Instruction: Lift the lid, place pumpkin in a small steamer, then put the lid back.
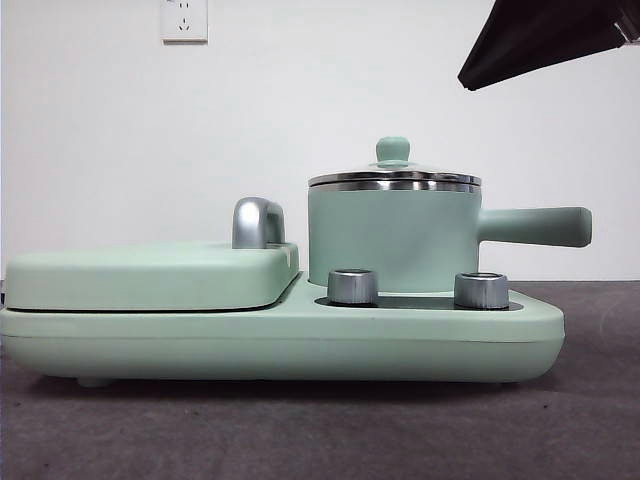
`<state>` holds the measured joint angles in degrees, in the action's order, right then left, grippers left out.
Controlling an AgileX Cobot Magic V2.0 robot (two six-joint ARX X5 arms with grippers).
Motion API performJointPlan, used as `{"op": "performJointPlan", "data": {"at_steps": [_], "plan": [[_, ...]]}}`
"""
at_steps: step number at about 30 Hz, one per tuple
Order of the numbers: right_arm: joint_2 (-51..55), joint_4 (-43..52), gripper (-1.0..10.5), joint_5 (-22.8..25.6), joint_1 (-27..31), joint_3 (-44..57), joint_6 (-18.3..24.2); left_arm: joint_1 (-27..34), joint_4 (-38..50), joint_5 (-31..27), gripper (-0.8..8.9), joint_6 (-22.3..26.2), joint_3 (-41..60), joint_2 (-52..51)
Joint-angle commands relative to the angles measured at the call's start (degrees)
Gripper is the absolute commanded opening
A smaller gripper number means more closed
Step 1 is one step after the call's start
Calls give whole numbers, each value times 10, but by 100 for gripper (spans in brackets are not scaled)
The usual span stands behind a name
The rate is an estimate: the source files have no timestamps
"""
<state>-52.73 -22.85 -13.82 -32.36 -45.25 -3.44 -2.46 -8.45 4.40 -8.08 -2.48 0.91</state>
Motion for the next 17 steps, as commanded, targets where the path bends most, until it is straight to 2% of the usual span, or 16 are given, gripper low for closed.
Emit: {"op": "performJointPlan", "data": {"at_steps": [1, 5, 17], "plan": [[-3, 7, 24, -1, -5, -1, -4, 3, 13, -6, 7, 10, 18, -7], [-3, 7, 24, -1, -5, -1, -4, 7, 9, -26, 7, 12, 18, -7], [-3, 7, 24, -1, -5, -1, -4, 6, 38, -27, 7, 10, 17, -7]]}}
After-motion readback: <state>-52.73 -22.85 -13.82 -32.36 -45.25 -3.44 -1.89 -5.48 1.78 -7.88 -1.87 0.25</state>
